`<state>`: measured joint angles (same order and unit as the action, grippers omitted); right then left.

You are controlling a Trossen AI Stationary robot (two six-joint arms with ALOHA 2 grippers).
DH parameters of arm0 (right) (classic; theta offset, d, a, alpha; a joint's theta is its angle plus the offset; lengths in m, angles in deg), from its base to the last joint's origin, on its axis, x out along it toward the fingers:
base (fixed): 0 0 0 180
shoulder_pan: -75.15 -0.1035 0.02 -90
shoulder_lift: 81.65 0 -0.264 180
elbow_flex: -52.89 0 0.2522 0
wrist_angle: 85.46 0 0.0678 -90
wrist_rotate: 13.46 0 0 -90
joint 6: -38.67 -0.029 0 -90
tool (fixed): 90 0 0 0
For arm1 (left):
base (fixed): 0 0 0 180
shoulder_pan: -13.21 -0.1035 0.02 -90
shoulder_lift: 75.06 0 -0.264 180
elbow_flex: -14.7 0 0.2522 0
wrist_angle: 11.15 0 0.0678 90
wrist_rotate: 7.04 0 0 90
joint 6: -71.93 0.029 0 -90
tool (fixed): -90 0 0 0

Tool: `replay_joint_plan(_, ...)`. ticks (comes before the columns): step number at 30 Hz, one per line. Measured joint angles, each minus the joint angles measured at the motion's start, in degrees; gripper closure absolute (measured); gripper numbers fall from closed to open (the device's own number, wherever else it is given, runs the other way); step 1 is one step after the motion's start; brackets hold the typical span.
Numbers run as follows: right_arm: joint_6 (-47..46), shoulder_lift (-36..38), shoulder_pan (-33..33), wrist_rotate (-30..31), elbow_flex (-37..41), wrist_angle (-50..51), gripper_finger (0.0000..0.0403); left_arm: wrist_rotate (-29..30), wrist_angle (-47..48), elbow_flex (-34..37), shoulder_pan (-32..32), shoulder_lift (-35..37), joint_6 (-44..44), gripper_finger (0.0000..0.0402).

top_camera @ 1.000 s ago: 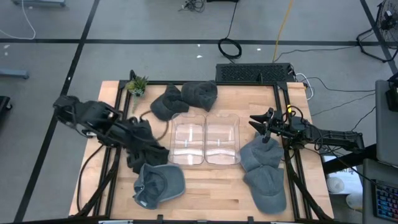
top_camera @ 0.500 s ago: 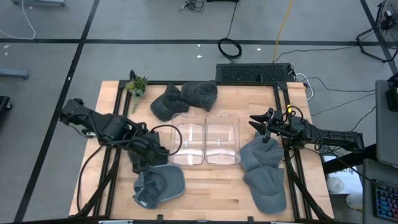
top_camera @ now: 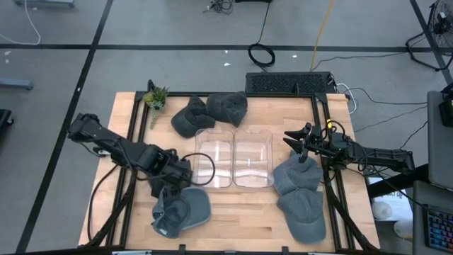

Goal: Pick & Place hat
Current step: Put the bottom left gray cap into the left transparent bin

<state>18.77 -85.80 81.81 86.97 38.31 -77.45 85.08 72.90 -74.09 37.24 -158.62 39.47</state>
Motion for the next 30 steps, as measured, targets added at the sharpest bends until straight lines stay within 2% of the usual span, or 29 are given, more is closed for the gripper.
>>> replay_joint_plan(5, 0.0, 0.0, 0.0, 0.0, 0.0, 0.0, 0.0248, -3.6, -6.8, 6.5, 0.0, 0.0, -0.4, 0.0039)
replay_joint_plan(12, 0.0, 0.0, 0.0, 0.0, 0.0, 0.0, 0.0248, -3.8, -13.4, 14.0, 0.0, 0.0, -0.4, 0.0039)
replay_joint_plan(18, 0.0, 0.0, 0.0, 0.0, 0.0, 0.0, 0.0248, -6.5, -19.8, 18.5, 0.1, 0.0, -2.3, 0.0039)
replay_joint_plan(26, 0.0, 0.0, 0.0, 0.0, 0.0, 0.0, 0.0248, -7.1, -28.2, 23.3, 0.5, 0.0, -4.1, 0.0039)
replay_joint_plan(30, 0.0, 0.0, 0.0, 0.0, 0.0, 0.0, 0.0248, -9.8, -32.5, 25.0, 0.4, 0.0, -4.1, 0.0058)
